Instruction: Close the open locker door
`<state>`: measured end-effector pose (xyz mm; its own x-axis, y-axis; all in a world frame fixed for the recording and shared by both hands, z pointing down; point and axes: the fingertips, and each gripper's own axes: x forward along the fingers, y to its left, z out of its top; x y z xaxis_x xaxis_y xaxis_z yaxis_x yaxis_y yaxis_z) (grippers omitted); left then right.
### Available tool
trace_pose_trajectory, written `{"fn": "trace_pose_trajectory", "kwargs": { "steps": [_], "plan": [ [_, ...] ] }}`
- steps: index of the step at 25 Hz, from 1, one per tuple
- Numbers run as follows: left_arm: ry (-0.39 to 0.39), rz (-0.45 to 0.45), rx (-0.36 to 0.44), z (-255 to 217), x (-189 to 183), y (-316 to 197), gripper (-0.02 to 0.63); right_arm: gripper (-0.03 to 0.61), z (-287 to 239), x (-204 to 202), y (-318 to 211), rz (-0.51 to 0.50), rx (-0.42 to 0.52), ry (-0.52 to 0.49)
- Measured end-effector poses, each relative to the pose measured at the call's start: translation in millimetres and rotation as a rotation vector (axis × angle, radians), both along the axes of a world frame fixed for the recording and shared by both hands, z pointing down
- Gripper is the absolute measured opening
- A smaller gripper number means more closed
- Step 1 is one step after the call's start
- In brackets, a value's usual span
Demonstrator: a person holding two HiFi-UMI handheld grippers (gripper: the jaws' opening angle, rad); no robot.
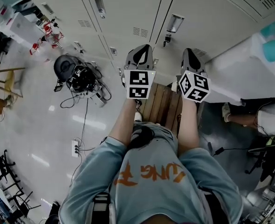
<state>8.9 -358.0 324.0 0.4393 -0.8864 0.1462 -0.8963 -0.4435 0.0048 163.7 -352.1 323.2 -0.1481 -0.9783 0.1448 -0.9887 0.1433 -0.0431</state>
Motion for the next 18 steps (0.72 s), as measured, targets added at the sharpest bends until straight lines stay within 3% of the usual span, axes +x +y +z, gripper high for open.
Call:
{"fn": "trace_pose_trajectory", "kwargs": {
  "steps": [7,18],
  "plan": [
    [-0.003,0.017,0.094,-41.5,10.4,-0.4,0.021,0.038,-41.9,4.9,6.7,-0.037,0.096,0.020],
    [0.003,0.000,0.119,-53.1,8.2,-12.8,0.021,0.038,-54.5,-1.5,-1.4,-0.077,0.119,0.055]
  ]
}}
